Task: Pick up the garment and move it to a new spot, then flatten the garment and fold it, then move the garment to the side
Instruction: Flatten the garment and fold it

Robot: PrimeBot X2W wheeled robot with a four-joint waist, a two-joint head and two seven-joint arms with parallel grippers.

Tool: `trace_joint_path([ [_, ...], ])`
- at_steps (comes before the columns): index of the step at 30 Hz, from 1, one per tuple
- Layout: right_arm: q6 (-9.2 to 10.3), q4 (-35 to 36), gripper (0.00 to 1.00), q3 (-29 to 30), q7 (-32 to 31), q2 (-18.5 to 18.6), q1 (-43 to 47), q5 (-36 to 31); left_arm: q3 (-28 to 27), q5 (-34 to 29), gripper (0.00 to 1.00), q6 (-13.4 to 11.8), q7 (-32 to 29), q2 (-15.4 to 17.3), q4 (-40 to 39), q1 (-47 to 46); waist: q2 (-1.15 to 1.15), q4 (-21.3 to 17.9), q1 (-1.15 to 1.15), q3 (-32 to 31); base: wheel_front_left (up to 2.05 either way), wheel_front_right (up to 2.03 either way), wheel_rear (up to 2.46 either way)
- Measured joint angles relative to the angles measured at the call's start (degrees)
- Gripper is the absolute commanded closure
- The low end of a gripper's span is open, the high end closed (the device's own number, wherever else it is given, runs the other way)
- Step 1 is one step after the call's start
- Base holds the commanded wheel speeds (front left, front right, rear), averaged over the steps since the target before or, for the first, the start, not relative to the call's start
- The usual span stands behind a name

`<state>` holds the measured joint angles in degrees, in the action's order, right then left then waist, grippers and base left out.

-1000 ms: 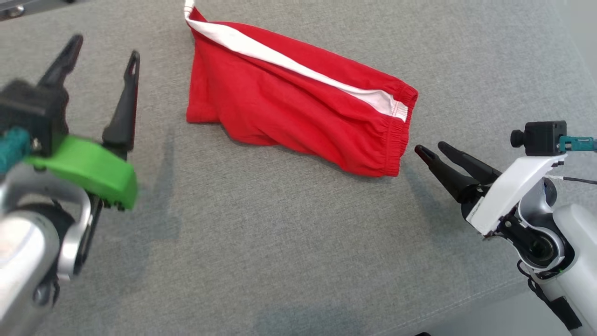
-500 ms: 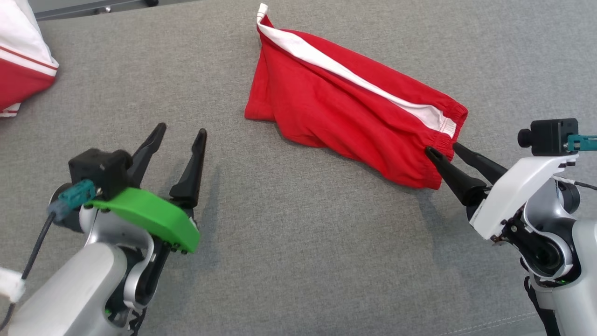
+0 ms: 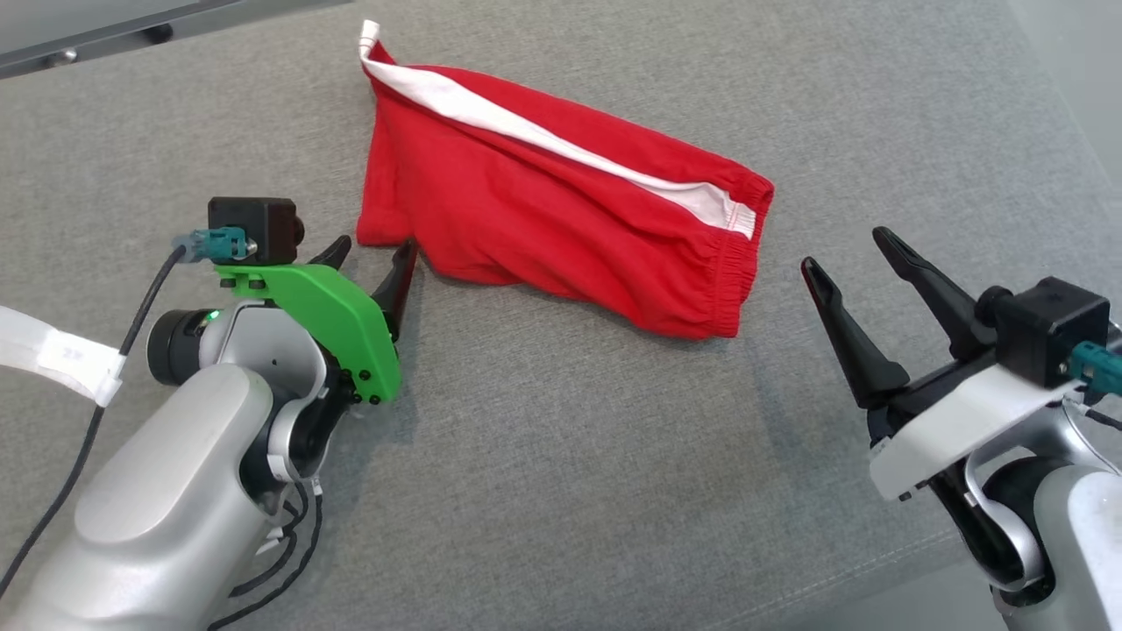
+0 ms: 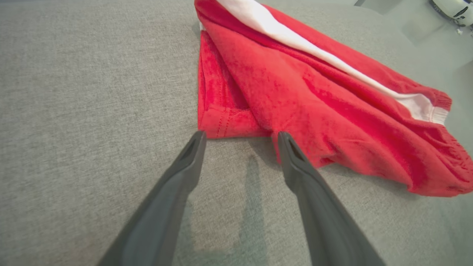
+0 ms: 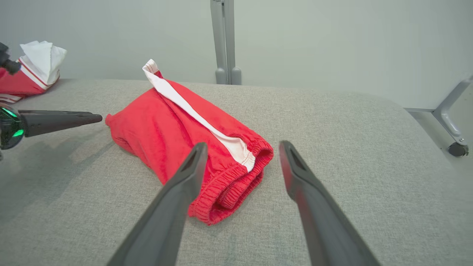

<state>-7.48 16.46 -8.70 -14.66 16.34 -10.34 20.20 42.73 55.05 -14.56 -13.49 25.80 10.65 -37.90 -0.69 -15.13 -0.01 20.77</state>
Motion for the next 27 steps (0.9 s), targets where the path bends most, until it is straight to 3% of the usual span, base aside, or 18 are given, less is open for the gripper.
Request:
trace_joint_path([
  [8,-0.01,-2.13,0.00,-1.58,11.88,-2.09,2.15,-4.33,-2.13,3.91,0.00,1.04,-1.64,-2.21,7.51,-2.05,0.00,-3.96,0.00,0.61,0.00,0.00,0.00],
  [14,0.00,-4.79,0.00,-0.86,21.89,-3.74,2.94,-10.26,-2.92,4.31,0.00,1.21,-1.12,-1.97,13.45,-2.96,0.00,-5.69,0.00,0.40,0.00,0.00,0.00],
  [19,-0.01,-8.51,0.00,-0.87,26.48,-5.22,3.65,-13.02,-3.50,5.43,0.00,2.29,0.45,-3.28,17.10,-2.71,0.00,-6.08,0.00,-0.30,0.00,0.00,0.00],
  [20,-0.01,-9.31,0.00,-0.74,27.13,-5.56,3.72,-13.39,-3.52,5.46,0.08,2.57,0.69,-3.58,17.83,-2.66,0.00,-6.08,0.00,-0.49,0.00,0.00,0.00],
  [21,-0.01,-9.93,0.00,-0.62,27.77,-5.92,3.86,-13.66,-3.67,5.68,0.55,2.87,1.33,-3.96,18.49,-2.62,0.00,-6.06,0.00,-0.67,0.00,0.00,0.00],
  [22,-0.01,-10.63,0.00,-0.44,28.33,-6.28,4.00,-13.89,-3.77,5.80,0.82,3.03,1.85,-4.38,19.31,-2.59,0.00,-6.02,0.00,-0.85,0.00,0.00,0.00],
  [23,-0.01,-11.31,0.00,-0.26,28.78,-6.58,4.09,-13.99,-3.76,5.81,1.00,3.37,2.19,-4.68,19.96,-2.57,0.00,-5.98,0.00,-1.01,0.00,0.00,0.00],
  [27,-0.01,-14.47,0.00,0.54,29.48,-7.25,4.46,-14.82,-3.70,5.95,1.00,4.63,3.37,-5.78,22.51,-2.33,0.00,-5.75,0.00,-1.64,0.00,0.00,0.00],
])
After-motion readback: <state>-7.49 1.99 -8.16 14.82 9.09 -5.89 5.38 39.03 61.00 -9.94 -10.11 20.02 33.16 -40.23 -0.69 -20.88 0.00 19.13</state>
